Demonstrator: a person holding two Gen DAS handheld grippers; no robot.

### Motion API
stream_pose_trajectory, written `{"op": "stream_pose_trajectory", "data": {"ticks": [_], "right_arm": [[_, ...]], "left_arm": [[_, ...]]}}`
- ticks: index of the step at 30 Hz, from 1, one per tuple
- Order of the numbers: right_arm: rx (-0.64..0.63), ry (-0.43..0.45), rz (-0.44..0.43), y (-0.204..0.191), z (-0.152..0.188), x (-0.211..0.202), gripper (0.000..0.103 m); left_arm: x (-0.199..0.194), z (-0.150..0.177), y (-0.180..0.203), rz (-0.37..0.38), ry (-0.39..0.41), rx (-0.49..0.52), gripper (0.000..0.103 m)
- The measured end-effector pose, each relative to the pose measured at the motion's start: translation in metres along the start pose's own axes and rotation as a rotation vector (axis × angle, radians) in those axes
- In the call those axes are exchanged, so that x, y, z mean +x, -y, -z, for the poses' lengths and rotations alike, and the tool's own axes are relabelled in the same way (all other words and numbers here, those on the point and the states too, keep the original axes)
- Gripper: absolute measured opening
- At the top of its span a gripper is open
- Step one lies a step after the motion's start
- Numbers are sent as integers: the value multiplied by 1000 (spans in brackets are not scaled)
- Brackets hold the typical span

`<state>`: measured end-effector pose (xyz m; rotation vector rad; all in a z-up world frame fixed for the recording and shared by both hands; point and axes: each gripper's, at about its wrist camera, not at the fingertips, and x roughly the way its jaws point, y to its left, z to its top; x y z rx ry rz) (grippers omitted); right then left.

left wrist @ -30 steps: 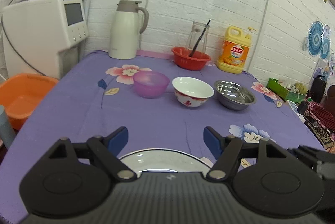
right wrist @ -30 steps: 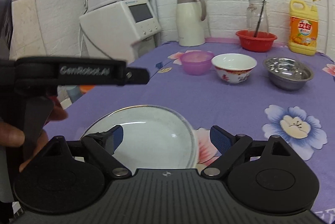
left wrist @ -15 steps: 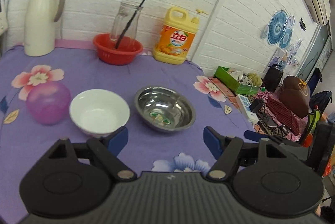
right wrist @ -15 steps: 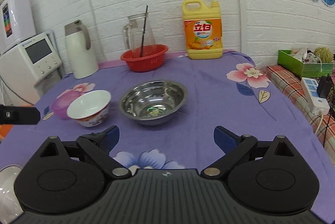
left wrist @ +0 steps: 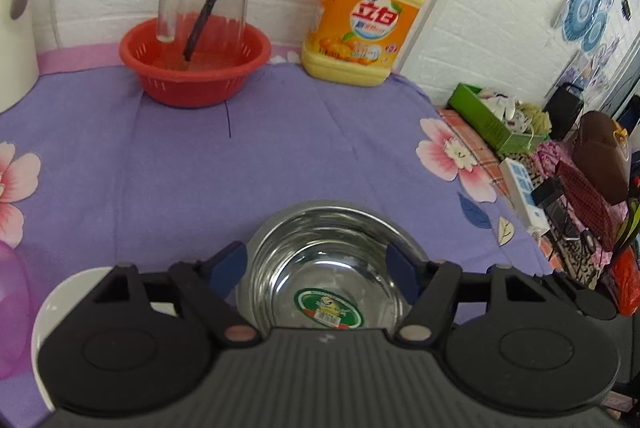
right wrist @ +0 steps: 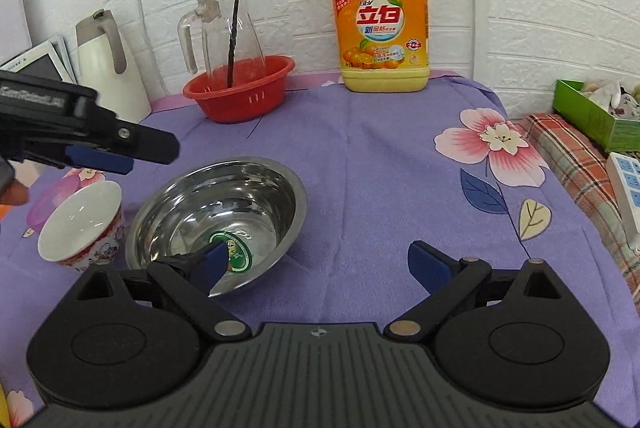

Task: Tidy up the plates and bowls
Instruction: 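Move the right tool to the steel bowl and close on its rim, then lift the steel bowl with the right tool and lay it on the plate stack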

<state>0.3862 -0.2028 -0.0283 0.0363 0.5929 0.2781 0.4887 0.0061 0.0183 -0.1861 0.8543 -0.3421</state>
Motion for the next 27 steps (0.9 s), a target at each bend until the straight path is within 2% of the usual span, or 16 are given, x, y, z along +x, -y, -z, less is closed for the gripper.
{"op": "stream_pose_trajectory", "data": {"ticks": [3,8,15,16,18,20,23,27], "right_arm": [[-7,-25,-13,1,-6,18,103],[-37,-52,-28,-5,-11,35,103],[-62,-99,-65,-17,-3,45,103],[-66,-105,-68,-19,-1,46,103],[-91,-101,-58,-24,1,46,103],[-94,-95,-77,-26,2,43,103],[-103,-98,-68,-30,4,41,103],[-78,-100,-55,-29,10,29,103]], "left_arm": [[19,-2,0,-54,-17,63,68],[35,-2,-4,-90,-44,89,67],[46,6,4,-67,-73,105,64],[48,8,6,-66,-79,109,62],[50,12,9,-65,-92,113,50],[52,16,12,-55,-104,109,45],[48,22,19,-70,-97,110,45],[35,32,24,-27,-109,58,45]]}}
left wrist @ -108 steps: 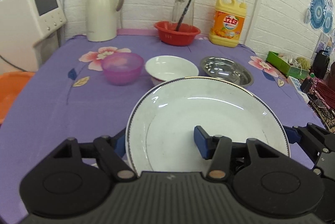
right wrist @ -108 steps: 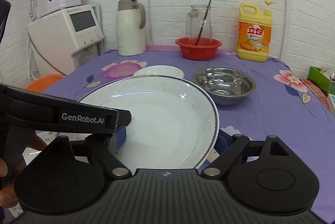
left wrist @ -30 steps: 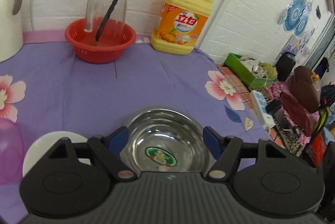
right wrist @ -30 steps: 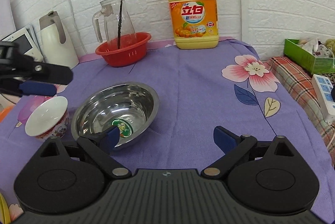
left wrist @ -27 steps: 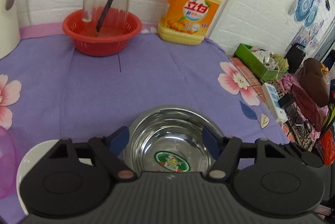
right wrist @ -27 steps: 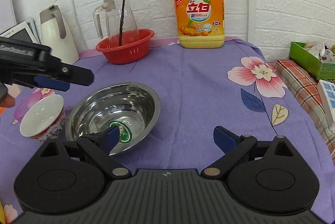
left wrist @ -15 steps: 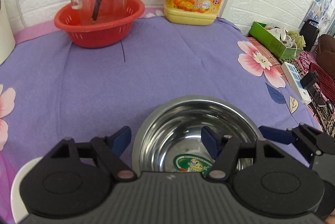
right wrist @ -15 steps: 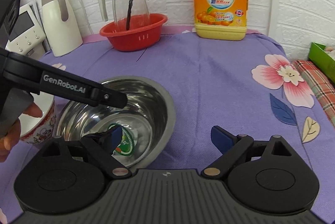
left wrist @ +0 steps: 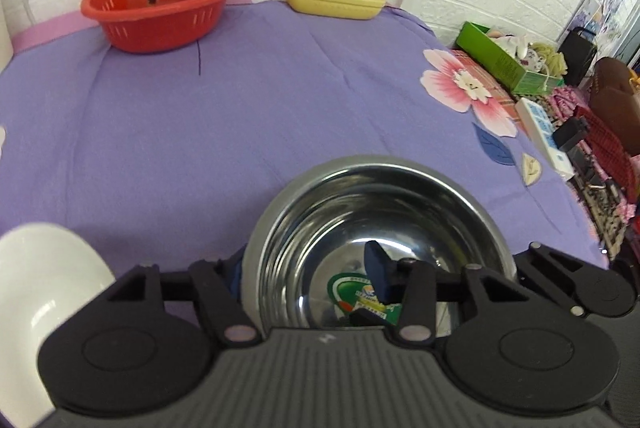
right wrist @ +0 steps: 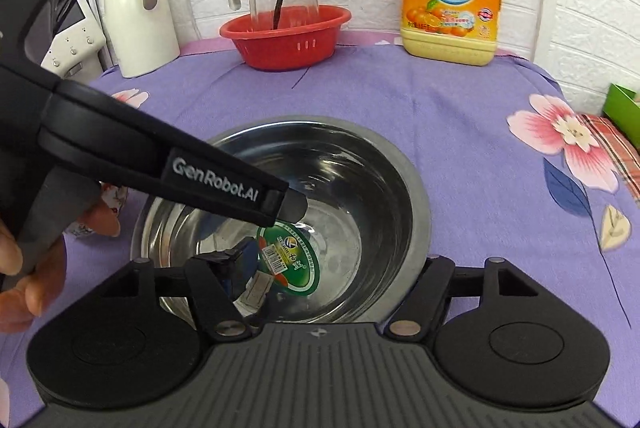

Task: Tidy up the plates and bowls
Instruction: 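Lift the steel bowl with the right tool and lay it on the plate stack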

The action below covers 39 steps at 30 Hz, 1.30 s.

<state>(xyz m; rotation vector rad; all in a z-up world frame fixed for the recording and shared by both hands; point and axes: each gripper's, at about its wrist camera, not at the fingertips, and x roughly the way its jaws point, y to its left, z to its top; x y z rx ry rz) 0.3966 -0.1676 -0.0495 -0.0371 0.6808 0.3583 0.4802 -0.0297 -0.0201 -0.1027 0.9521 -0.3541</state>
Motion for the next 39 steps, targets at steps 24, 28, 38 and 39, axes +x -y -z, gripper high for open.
{"op": "stream_pose_trajectory", "data": {"ticks": [24,28,38,39], "right_arm": [[33,15,-41,-78,100,-127,103],[34,4,-54,-91,115,-135,103],[32,12,-43,-104,137,-149,103],[31,7,-39,-103,137,-146,103]], "left_arm": [[-125,165,31,45,25,-55,45],[-136,187,31,44,30,-59,45],[-143,213,44,-1,84,6,46],[-141,214,42,-1,79,-3,46]]}}
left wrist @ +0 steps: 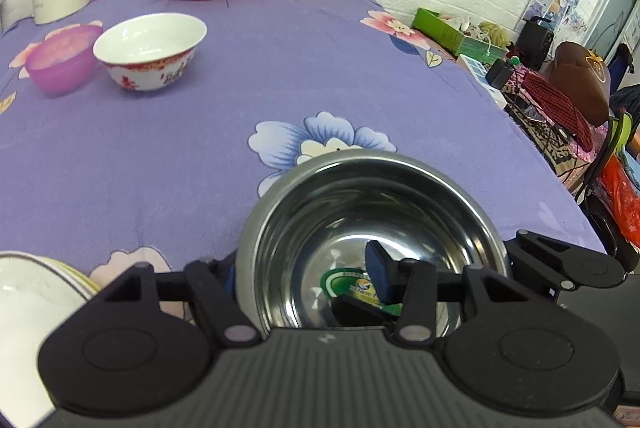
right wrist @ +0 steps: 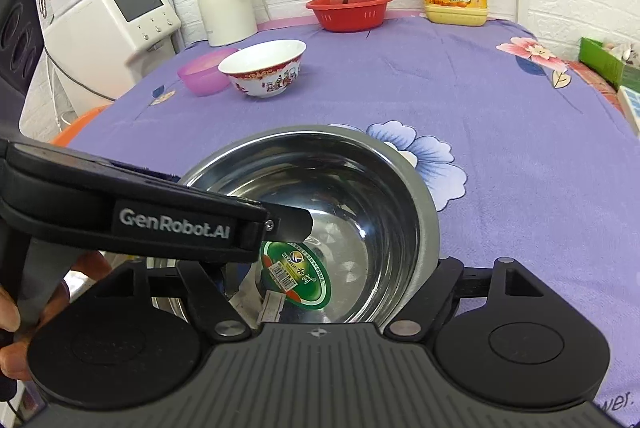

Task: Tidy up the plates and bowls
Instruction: 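Lift the steel bowl with the right tool and lay it on the plate stack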

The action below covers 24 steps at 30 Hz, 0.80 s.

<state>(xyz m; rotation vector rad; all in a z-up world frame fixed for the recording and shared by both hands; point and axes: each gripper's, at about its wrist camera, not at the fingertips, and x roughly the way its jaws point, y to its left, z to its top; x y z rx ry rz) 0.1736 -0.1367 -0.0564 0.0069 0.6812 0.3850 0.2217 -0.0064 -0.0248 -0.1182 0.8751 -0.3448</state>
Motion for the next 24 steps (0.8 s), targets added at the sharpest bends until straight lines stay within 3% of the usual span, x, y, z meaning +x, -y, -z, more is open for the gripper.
{"op": "stream_pose_trajectory", "data": {"ticks": [3,7,12,19,24], "right_arm": [[7,-36,-18,5,3,5,103],[-10,-33,-28,4,4,4,103],[27,-7,-53,12,2,-9,103],[28,94,-33,21,-14,-33,103],[4,97,-35,22,-32,-26,103]], "left_arm": [[5,4,-4,1,-13,-9,48],[3,5,-4,22,5,-28,64],[-17,-2,-9,24,73,-36,73],[-44,-17,-16,-45,172,-32,73],[-52,-28,-24,-52,194,-38,74]]}}
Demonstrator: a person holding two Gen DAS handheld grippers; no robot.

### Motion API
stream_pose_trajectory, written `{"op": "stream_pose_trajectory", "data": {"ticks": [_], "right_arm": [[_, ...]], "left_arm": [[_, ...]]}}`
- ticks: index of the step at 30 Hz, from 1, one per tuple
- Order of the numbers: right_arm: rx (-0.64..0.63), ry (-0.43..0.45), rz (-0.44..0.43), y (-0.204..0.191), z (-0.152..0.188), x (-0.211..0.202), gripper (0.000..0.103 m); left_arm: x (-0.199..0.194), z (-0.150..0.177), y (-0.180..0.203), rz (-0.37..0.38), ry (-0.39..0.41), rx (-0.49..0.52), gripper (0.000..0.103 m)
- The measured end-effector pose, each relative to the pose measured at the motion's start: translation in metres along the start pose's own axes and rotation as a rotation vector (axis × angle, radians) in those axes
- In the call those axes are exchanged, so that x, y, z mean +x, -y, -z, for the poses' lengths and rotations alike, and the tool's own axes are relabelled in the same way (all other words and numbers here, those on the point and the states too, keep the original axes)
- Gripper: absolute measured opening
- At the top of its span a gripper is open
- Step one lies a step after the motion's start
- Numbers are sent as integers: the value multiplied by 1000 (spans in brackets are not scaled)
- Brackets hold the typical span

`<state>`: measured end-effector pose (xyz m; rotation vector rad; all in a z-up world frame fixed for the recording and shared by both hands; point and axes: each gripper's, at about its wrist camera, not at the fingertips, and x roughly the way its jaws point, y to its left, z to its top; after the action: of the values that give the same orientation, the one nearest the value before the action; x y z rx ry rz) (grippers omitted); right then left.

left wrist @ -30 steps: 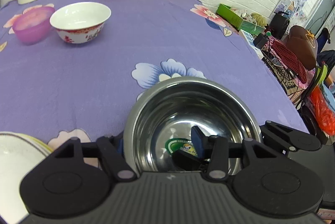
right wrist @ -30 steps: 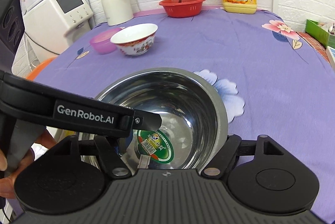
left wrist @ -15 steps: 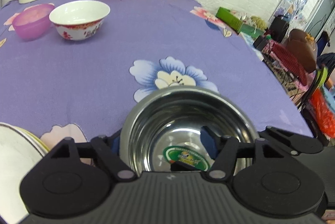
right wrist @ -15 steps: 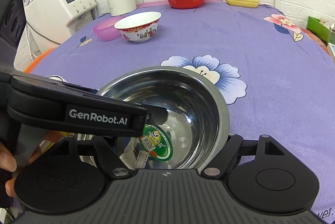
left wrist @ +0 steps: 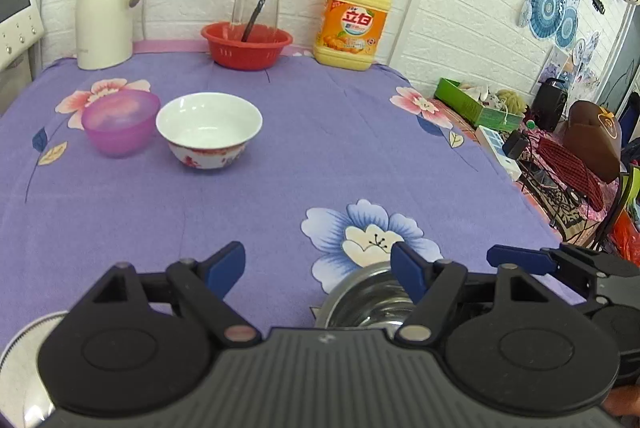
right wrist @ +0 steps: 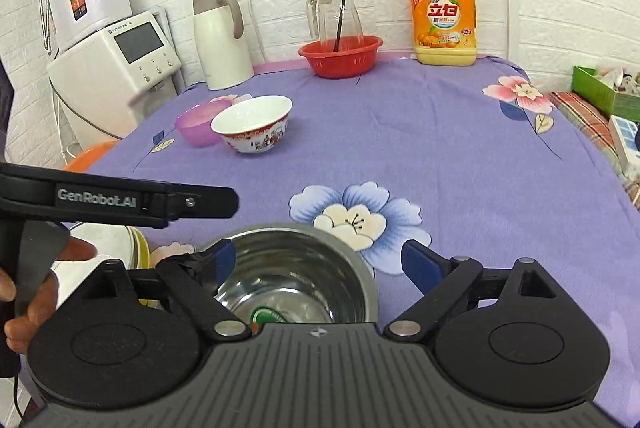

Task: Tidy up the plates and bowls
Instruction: 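Lift the steel bowl with the right tool and lay it on the plate stack, then move the right tool to the white patterned bowl and close on its rim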

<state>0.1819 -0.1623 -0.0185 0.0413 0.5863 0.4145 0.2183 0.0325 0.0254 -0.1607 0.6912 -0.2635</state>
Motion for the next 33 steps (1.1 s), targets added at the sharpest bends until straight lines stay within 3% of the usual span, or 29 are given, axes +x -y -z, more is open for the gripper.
{"op": "stream_pose_trajectory", "data": {"ticks": [12,20,29,33], "right_arm": [[-160,9,22,0,-63,34,103],[-164,-25,2,5,-100,89,103],[-171,-58,-39,-1,-113,129,103],[-145,-69,-64,-1,-122,148,103]], "left_arm": [[11,-37,-30,-52,42,-25,74],[44,-51,-62,-105,-2,-58,74],[65,-58,-89,-133,-33,-92,74],[79,-67,-106,-132,-54,-161,74]]}}
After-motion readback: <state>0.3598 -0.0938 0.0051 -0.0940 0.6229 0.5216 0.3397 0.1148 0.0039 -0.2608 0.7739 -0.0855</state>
